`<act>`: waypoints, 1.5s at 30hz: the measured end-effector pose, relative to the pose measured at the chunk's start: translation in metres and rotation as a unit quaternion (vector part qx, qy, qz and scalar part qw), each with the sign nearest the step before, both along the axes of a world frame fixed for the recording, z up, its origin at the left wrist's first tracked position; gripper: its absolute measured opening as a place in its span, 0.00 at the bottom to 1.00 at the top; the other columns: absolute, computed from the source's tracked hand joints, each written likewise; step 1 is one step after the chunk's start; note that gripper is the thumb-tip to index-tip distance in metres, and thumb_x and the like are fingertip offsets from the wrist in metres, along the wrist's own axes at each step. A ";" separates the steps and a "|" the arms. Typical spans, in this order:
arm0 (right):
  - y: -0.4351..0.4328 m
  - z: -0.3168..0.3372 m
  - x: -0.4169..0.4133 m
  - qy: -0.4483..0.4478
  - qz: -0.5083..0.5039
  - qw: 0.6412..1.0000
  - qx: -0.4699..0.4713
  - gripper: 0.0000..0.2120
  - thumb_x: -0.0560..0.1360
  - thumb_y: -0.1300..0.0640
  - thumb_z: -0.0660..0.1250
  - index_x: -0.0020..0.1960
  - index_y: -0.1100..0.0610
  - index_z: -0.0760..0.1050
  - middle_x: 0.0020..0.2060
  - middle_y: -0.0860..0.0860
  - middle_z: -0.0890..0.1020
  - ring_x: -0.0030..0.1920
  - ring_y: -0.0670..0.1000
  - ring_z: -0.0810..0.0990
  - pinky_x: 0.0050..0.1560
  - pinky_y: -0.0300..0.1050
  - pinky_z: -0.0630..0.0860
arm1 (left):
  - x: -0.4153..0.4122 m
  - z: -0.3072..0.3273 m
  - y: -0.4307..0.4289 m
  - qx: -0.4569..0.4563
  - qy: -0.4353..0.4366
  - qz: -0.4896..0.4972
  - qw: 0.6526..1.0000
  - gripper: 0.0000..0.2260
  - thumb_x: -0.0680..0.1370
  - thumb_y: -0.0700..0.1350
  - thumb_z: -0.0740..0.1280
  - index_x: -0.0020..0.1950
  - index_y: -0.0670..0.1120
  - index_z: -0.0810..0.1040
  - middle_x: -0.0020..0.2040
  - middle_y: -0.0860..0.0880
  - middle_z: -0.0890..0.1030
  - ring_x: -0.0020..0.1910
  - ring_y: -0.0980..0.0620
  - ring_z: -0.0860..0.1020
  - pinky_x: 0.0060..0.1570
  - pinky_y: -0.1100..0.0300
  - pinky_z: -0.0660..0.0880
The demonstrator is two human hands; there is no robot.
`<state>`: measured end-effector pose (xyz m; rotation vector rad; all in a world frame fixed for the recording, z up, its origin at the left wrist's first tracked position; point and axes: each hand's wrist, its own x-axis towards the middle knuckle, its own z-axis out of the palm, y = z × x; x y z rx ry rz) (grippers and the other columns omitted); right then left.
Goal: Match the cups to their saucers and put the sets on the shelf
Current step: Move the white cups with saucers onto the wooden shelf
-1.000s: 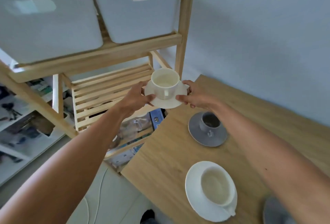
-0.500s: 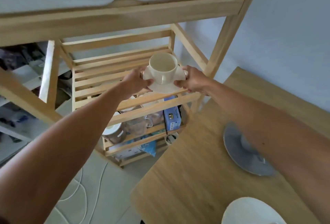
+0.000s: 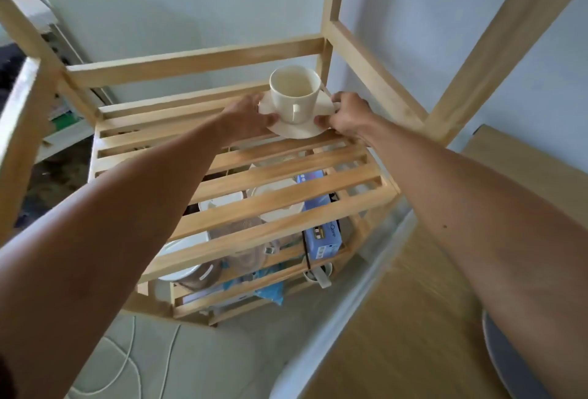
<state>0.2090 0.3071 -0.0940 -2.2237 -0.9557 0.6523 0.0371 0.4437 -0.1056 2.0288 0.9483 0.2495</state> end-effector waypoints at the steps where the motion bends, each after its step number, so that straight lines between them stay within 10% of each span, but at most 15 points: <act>1: 0.006 -0.002 0.003 -0.006 -0.004 1.000 0.001 0.22 0.72 0.52 0.76 0.62 0.54 0.74 0.52 0.51 0.79 0.50 0.51 0.78 0.47 0.42 0.71 | 0.003 -0.001 0.005 0.016 0.005 0.003 1.000 0.20 0.76 0.47 0.71 0.67 0.50 0.74 0.55 0.48 0.81 0.56 0.46 0.78 0.58 0.54 0.74; 15: 0.047 -0.010 0.014 -0.025 -0.011 0.999 -0.031 0.30 0.74 0.49 0.74 0.71 0.56 0.69 0.62 0.55 0.78 0.58 0.55 0.79 0.61 0.50 0.76 | 0.018 -0.005 0.045 0.211 0.200 -0.031 0.956 0.24 0.77 0.59 0.62 0.68 0.47 0.70 0.64 0.43 0.77 0.63 0.40 0.73 0.64 0.43 0.68; 24: 0.020 -0.009 0.002 -0.038 0.009 0.999 0.007 0.26 0.75 0.48 0.72 0.70 0.53 0.72 0.61 0.52 0.80 0.60 0.54 0.78 0.53 0.44 0.72 | -0.005 -0.009 0.037 0.207 0.192 0.024 0.959 0.29 0.76 0.62 0.62 0.75 0.53 0.64 0.72 0.44 0.71 0.71 0.41 0.67 0.65 0.43 0.62; 32: -0.053 0.013 -0.031 0.023 0.078 0.997 -0.018 0.47 0.70 0.39 0.74 0.80 0.48 0.54 0.77 0.52 0.65 0.75 0.54 0.65 0.72 0.53 0.65 | -0.055 0.019 -0.016 0.238 0.191 -0.007 0.952 0.34 0.74 0.65 0.62 0.77 0.57 0.57 0.76 0.48 0.66 0.75 0.44 0.59 0.68 0.41 0.56; 45: -0.208 0.108 -0.096 0.046 0.136 0.990 0.007 0.54 0.64 0.32 0.75 0.80 0.46 0.51 0.80 0.47 0.56 0.77 0.51 0.57 0.66 0.44 0.59 | -0.117 0.120 -0.166 0.234 0.114 -0.070 0.963 0.37 0.75 0.63 0.65 0.79 0.51 0.56 0.79 0.48 0.59 0.77 0.45 0.58 0.74 0.44 0.58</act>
